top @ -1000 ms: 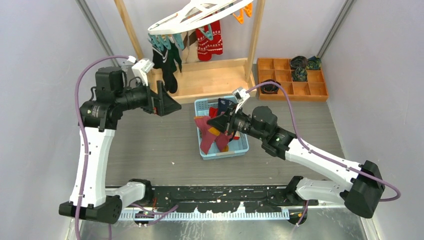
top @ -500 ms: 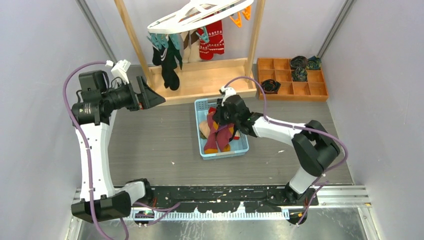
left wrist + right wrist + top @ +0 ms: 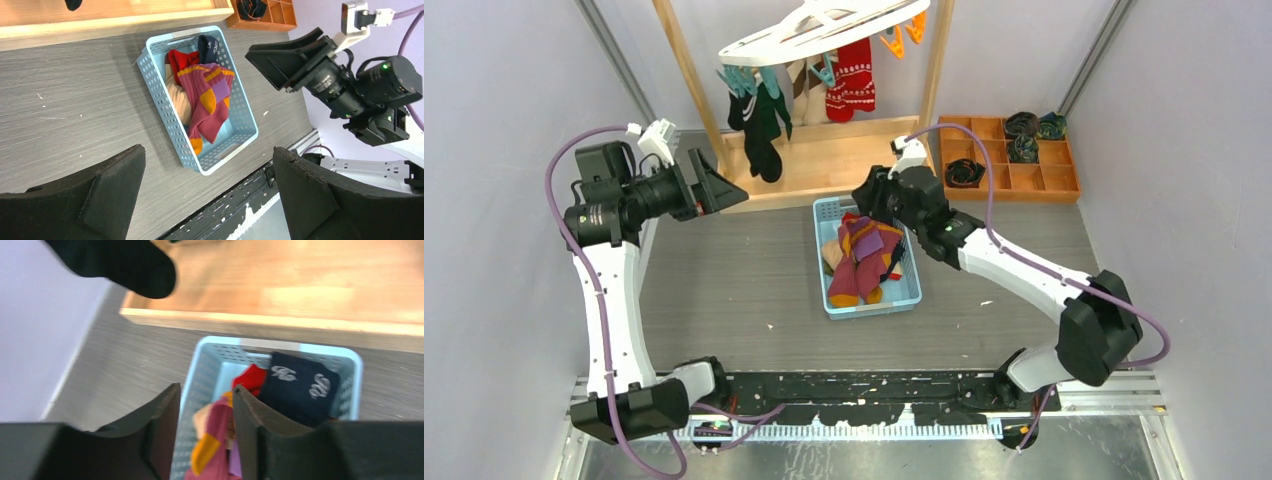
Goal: Remove the socks clipped to the hanger
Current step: Place the sock in the bin, then remove the sock from the hanger.
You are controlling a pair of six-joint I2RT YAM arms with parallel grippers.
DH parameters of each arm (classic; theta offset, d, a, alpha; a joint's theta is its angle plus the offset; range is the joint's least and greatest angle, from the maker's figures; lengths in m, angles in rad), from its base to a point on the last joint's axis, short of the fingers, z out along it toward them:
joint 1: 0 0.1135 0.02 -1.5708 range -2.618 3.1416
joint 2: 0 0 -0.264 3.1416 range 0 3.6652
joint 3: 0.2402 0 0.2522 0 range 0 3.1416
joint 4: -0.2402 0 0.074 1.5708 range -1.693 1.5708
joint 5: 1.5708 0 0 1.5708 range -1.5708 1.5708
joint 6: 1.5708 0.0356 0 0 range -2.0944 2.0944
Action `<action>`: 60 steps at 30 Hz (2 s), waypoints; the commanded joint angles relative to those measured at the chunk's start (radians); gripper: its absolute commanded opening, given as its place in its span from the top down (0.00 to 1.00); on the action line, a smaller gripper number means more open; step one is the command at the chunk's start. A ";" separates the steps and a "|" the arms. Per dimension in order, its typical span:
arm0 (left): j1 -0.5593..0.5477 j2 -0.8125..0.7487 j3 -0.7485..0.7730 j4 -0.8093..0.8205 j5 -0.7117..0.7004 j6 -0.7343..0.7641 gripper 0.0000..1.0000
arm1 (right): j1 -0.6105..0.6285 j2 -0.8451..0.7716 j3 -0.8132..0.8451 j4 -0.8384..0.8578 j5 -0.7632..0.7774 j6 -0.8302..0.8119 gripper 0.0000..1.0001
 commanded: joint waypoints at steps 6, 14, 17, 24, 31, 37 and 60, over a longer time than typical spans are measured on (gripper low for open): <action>0.054 0.047 0.040 0.037 0.076 -0.029 0.00 | 0.005 0.062 -0.149 0.266 -0.383 0.263 0.72; 0.113 0.089 0.082 0.011 0.094 0.002 0.00 | 0.021 0.141 -0.067 0.271 -0.194 0.098 0.40; 0.147 0.106 0.086 0.023 0.088 0.004 0.00 | 0.033 0.192 0.069 0.328 -0.175 0.038 0.27; 0.220 0.165 0.093 0.009 0.136 0.012 0.00 | 0.066 0.504 0.506 0.416 -0.197 -0.032 0.01; 0.229 0.154 0.056 -0.017 0.145 0.061 0.00 | 0.115 0.762 0.821 0.470 -0.117 -0.163 0.00; 0.235 0.149 0.045 -0.025 0.170 0.069 0.00 | 0.145 0.948 1.070 0.425 -0.020 -0.346 0.00; 0.240 0.064 0.063 -0.122 0.236 0.132 0.20 | 0.215 0.525 0.553 0.688 -0.148 -0.246 0.99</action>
